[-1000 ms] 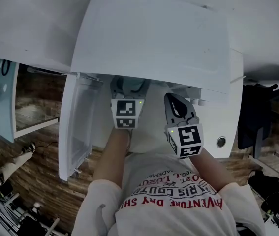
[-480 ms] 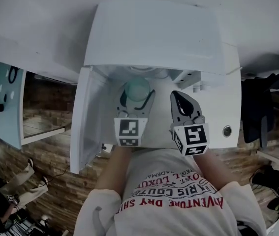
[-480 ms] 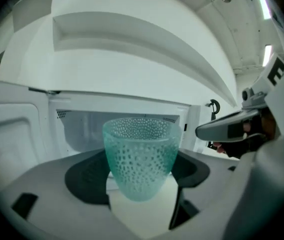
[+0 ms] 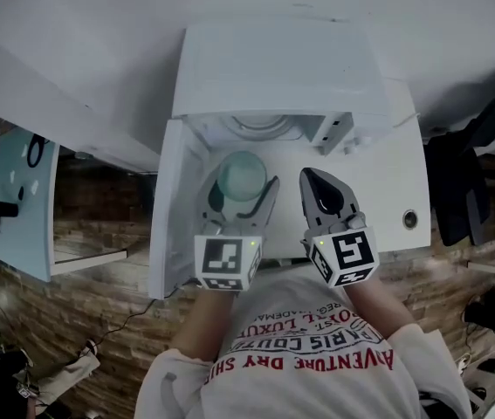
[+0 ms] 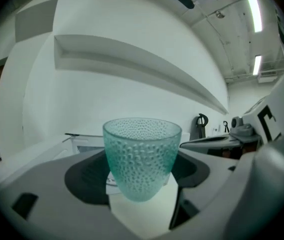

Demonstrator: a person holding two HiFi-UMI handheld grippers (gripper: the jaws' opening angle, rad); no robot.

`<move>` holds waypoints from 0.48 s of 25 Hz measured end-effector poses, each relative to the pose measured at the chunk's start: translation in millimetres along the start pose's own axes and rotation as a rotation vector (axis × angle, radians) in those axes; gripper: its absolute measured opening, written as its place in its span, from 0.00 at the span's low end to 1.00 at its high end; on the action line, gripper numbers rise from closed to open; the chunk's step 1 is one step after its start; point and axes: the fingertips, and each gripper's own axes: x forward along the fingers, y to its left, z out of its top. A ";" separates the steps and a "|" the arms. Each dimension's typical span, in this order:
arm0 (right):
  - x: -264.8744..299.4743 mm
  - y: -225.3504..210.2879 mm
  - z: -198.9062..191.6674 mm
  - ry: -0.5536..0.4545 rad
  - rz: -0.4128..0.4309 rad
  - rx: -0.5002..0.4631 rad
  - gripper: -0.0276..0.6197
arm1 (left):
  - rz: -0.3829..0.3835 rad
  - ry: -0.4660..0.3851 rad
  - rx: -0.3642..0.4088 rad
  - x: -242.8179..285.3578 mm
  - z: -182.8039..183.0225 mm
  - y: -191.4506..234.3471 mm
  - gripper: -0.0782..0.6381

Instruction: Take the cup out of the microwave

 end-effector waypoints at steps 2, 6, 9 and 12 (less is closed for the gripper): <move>-6.8 8.2 8.4 -0.035 -0.004 -0.003 0.06 | -0.003 -0.022 0.015 -11.9 8.6 -0.7 0.62; -18.5 24.0 22.4 -0.081 0.014 -0.029 0.06 | -0.009 -0.054 0.039 -29.1 19.5 -1.9 0.62; -23.0 31.7 26.0 -0.090 0.028 -0.035 0.06 | -0.012 -0.062 0.054 -33.0 22.1 -1.4 0.62; -27.6 34.2 25.8 -0.089 0.031 -0.037 0.06 | -0.018 -0.067 0.047 -34.5 22.8 -3.8 0.62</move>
